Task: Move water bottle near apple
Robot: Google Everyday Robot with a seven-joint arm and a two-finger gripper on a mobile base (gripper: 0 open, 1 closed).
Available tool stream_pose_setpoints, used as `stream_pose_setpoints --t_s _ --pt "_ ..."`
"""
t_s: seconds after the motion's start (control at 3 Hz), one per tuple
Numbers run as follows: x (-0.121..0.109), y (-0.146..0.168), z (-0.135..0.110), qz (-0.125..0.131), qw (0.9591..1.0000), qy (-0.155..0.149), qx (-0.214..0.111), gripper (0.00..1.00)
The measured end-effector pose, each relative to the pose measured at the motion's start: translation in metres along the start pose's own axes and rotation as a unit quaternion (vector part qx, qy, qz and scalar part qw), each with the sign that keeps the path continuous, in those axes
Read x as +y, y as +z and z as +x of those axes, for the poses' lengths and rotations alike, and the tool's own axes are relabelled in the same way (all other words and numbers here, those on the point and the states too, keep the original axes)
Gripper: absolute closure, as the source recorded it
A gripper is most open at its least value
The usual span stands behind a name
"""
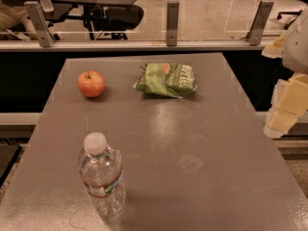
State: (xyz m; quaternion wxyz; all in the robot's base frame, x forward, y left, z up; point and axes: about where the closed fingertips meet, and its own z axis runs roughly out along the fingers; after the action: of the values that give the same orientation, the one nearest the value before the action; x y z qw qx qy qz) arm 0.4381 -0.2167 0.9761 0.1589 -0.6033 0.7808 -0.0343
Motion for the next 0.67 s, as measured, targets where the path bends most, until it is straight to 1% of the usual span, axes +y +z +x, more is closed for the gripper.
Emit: stream_pose_setpoints --t_s 0.33,0.67 --pt "0.0 0.0 0.0 0.0 1.0 0.0 0.0 0.0" --pt "0.004 -0.002 -0.013 -0.012 0.9996 -0.015 -0.019 0.0"
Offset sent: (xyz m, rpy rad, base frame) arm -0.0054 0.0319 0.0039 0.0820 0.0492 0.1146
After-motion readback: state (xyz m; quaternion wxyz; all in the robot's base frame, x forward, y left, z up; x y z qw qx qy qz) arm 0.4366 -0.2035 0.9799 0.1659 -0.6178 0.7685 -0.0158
